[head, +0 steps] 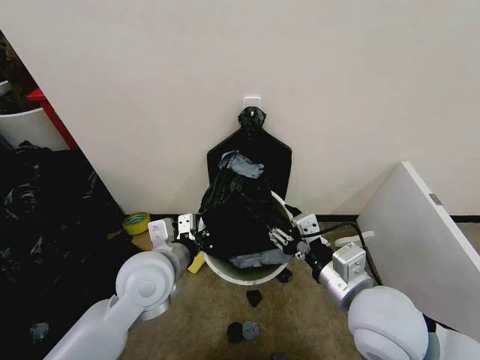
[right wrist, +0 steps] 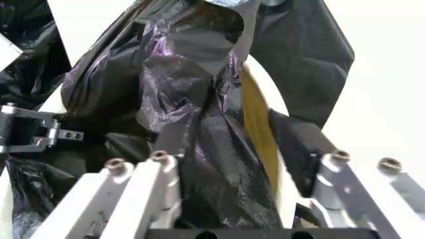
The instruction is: Place the garbage bag over the trash bin.
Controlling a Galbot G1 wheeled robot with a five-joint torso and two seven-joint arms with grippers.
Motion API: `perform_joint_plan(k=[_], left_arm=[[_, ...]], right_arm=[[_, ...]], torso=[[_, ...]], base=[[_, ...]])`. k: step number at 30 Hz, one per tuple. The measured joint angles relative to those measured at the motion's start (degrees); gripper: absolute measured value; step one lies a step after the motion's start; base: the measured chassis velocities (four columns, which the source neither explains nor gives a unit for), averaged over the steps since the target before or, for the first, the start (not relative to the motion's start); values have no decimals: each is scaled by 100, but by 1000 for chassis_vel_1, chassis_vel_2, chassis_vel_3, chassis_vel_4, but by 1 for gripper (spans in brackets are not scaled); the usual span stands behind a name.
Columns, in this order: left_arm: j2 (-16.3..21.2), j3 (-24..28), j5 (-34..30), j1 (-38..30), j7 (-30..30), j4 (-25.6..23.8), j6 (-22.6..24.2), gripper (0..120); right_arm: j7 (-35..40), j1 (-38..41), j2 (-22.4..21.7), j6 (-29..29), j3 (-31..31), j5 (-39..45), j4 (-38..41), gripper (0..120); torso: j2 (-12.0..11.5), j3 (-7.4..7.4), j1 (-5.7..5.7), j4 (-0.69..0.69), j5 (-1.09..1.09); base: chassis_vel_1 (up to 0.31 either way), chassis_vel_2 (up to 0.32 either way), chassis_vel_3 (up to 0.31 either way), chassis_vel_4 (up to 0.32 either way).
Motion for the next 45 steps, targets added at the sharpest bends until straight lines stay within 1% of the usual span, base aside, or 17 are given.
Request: perform_joint_plan(k=[1, 2, 3, 4, 8, 9, 11, 13, 16, 18, 22, 28, 31, 39, 40, 45], left_arm=[[-2, 1, 0, -1, 0, 0, 1, 0], [-2, 1, 0, -1, 0, 0, 1, 0], [-5, 1, 0, -3, 0, 0, 3, 0], [-6, 1, 1, -4, -1, 0, 4, 0], [-10, 0, 1, -3, -1, 1, 6, 0], [-10, 0, 1, -3, -1, 1, 6, 0], [-8, -6, 2, 2, -2, 1, 7, 0], [-7, -10, 3, 8, -2, 1, 8, 0], [-5, -19, 6, 17, -4, 1, 8, 0], [-5, -19, 6, 16, -4, 1, 9, 0], [3, -37, 8, 21, -5, 1, 9, 0], [13, -55, 16, 55, -8, 1, 7, 0], [14, -60, 17, 74, -11, -12, 6, 0], [35, -97, 11, 140, -34, -190, 4, 0], [35, -97, 11, 140, -34, -190, 4, 0], [43, -130, 2, 289, -61, -359, 5, 0]], right_arm=[[3, -2, 0, 0, 2, -3, 0, 36], [3, -2, 0, 0, 2, -3, 0, 36], [5, -6, -1, 1, 3, -10, -1, 30], [6, -8, -1, 2, 4, -12, -1, 28], [8, -16, -2, 16, 5, -16, -6, 10], [8, -16, -2, 16, 5, -16, -6, 10], [8, -16, -1, 47, 6, -16, -13, 2], [6, -18, 1, 101, 15, -17, -15, 0], [-51, -56, 2, 319, 53, -21, -15, 0], [-51, -56, 2, 319, 53, -21, -15, 0], [-158, -105, -33, 646, 166, -21, -16, 0], [-76, -90, -53, 703, 382, 7, -14, 0], [28, -86, -55, 632, 445, 9, -15, 0], [465, -91, -55, 45, 629, -76, -156, 0], [465, -91, -55, 45, 629, -76, -156, 0], [503, -63, -66, -59, 848, -152, -568, 0]], torso=[[0, 0, 0, 0, 0], [0, 0, 0, 0, 0], [0, 0, 0, 0, 0], [0, 0, 0, 0, 0], [0, 0, 0, 0, 0], [0, 0, 0, 0, 0], [0, 0, 0, 0, 0], [0, 0, 0, 0, 0], [0, 0, 0, 0, 0], [0, 0, 0, 0, 0], [0, 0, 0, 0, 0], [0, 0, 0, 0, 0], [0, 0, 0, 0, 0], [0, 0, 0, 0, 0], [0, 0, 0, 0, 0], [0, 0, 0, 0, 0]], base=[[0, 0, 0, 0], [0, 0, 0, 0], [0, 0, 0, 0], [0, 0, 0, 0], [0, 0, 0, 0], [0, 0, 0, 0], [0, 0, 0, 0], [0, 0, 0, 0], [0, 0, 0, 0], [0, 0, 0, 0], [0, 0, 0, 0], [0, 0, 0, 0], [0, 0, 0, 0], [0, 0, 0, 0], [0, 0, 0, 0], [0, 0, 0, 0]])
